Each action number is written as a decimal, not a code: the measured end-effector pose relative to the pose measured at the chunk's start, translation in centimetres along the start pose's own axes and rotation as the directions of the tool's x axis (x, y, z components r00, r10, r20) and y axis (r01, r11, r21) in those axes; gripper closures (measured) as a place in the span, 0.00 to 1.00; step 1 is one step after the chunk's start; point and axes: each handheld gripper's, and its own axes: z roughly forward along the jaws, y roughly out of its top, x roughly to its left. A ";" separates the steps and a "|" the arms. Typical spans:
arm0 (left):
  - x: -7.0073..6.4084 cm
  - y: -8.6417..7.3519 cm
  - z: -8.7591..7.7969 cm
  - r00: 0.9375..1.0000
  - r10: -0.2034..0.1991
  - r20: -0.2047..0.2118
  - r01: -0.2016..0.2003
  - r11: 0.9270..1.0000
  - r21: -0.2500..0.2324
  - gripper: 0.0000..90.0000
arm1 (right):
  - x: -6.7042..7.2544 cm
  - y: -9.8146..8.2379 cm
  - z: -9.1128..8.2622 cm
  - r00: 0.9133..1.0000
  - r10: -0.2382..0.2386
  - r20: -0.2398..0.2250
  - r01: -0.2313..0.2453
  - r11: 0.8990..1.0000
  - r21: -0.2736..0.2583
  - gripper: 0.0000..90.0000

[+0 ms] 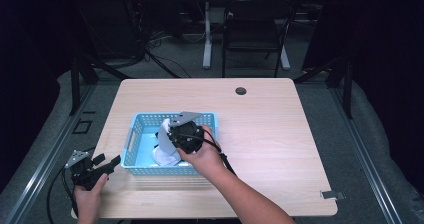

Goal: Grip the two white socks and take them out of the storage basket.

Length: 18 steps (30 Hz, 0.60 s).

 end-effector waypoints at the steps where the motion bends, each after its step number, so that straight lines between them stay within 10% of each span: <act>1: 0.0 0.0 0.0 1.000 0.000 0.000 0.000 1.000 0.000 0.28 | 0.0 0.0 0.0 1.000 0.000 0.000 0.000 1.000 0.000 0.96; 18: -0.1 0.0 0.1 1.000 0.000 -0.001 0.000 1.000 -0.007 0.28 | -0.3 0.6 -6.2 1.000 0.013 0.024 -0.009 0.985 -0.171 0.97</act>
